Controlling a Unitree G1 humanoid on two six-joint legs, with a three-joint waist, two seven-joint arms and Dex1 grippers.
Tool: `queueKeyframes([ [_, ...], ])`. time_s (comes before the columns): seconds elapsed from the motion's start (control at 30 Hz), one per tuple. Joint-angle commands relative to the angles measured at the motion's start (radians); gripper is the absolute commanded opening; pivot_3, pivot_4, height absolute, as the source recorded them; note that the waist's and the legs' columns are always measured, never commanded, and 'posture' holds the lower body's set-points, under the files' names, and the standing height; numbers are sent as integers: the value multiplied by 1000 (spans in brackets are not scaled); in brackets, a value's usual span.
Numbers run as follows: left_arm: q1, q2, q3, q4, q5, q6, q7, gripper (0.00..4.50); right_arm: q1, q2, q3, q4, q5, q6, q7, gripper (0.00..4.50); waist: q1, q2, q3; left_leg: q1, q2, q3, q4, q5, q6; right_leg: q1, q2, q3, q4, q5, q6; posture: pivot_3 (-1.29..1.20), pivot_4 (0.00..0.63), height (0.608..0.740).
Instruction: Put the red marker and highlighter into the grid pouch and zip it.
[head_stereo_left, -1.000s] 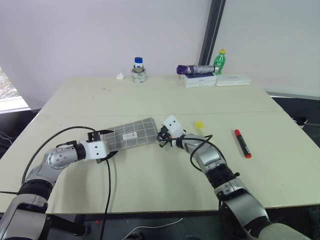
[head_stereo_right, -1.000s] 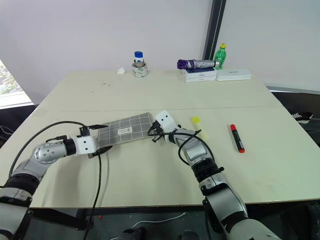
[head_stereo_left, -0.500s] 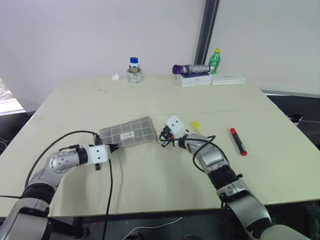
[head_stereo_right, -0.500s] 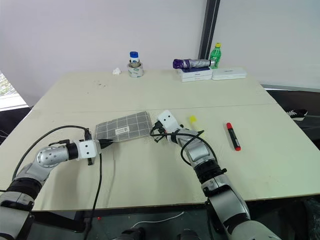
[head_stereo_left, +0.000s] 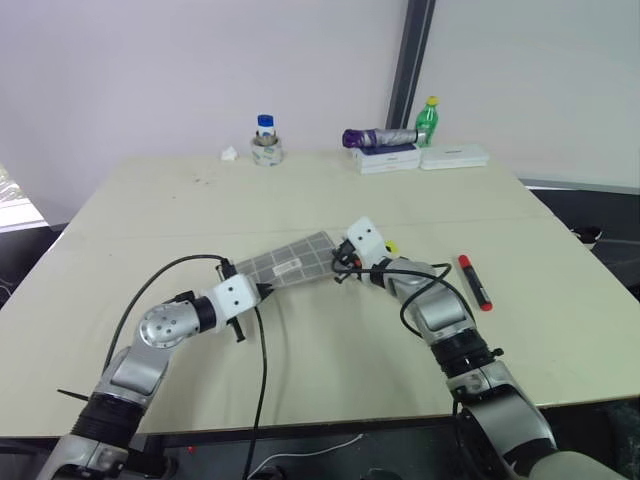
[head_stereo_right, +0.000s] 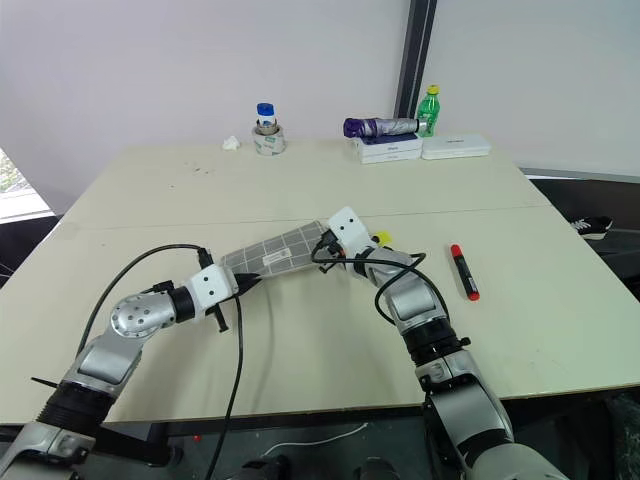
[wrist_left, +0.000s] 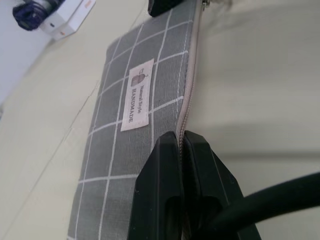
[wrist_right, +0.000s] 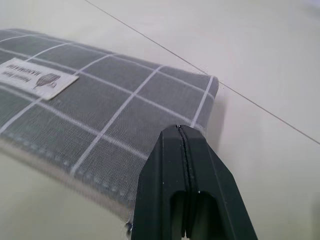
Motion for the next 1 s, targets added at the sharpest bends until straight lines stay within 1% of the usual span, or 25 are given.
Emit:
queueKeyframes([
  [0.03,33,13,7,-92,37,73,28,48,-2,-2,-12,-36,-2,-16,4,0,0,0,0,0,0,0,0,0,0,0,0,0,0,0,0,0,150,737],
  [0.13,49,8,18,-118,36,106,36,1001,-1,-1,-7,-32,-3,-18,5,0,3,0,0,0,0,0,0,0,0,0,0,0,0,0,0,0,150,737],
  [0.17,53,10,22,-129,32,111,34,1535,-2,0,-7,-31,-4,-20,6,0,4,0,0,0,0,0,0,0,0,0,0,0,0,0,0,0,150,737],
  [0.2,58,13,29,-139,22,111,28,1958,-3,0,-6,-28,-5,-21,7,0,5,0,0,0,0,0,0,0,0,0,0,0,0,0,0,0,150,737],
  [0.23,61,15,33,-145,14,111,24,2519,-4,1,-6,-26,-5,-22,7,0,5,0,0,0,0,0,0,0,0,0,0,0,0,0,0,0,150,737],
  [0.27,68,20,53,-160,-14,119,11,2987,-6,1,-6,-24,-6,-23,7,0,6,0,0,0,0,0,0,0,0,0,0,0,0,0,0,0,150,737],
  [0.33,88,41,97,-180,-74,125,-25,2987,-11,1,-9,-17,-6,-25,6,0,5,0,0,0,0,0,0,0,0,0,-1,0,0,0,0,0,150,737],
  [0.43,113,109,167,-161,-119,83,-75,2987,-17,0,-11,-6,-7,-30,5,0,1,0,0,0,0,0,0,0,0,0,0,1,0,0,0,0,150,737],
  [0.53,119,162,208,-113,-117,15,-88,2987,-20,0,-11,6,-12,-33,3,0,4,0,0,0,1,0,-1,0,0,0,0,1,0,0,0,0,150,737],
  [0.63,120,247,214,37,-34,-187,-88,2987,-27,2,-14,31,-16,-38,-2,0,5,0,0,1,1,1,-1,0,0,0,0,1,-1,0,0,0,150,737],
  [0.73,94,291,185,180,31,-349,-61,2987,-34,6,-13,50,-18,-50,-4,0,6,0,0,1,0,1,-1,0,0,0,-1,1,-1,0,0,0,150,737],
  [0.83,31,289,151,316,94,-482,-15,2987,-42,13,-13,75,-21,-64,-7,0,9,0,0,0,0,1,-1,0,0,0,-1,1,-1,0,0,0,150,737],
  [1.0,-74,246,77,487,163,-641,31,2987,-74,26,-18,148,-27,-84,-18,0,5,0,0,0,0,1,0,0,0,0,-1,0,-1,0,0,0,150,737],
])
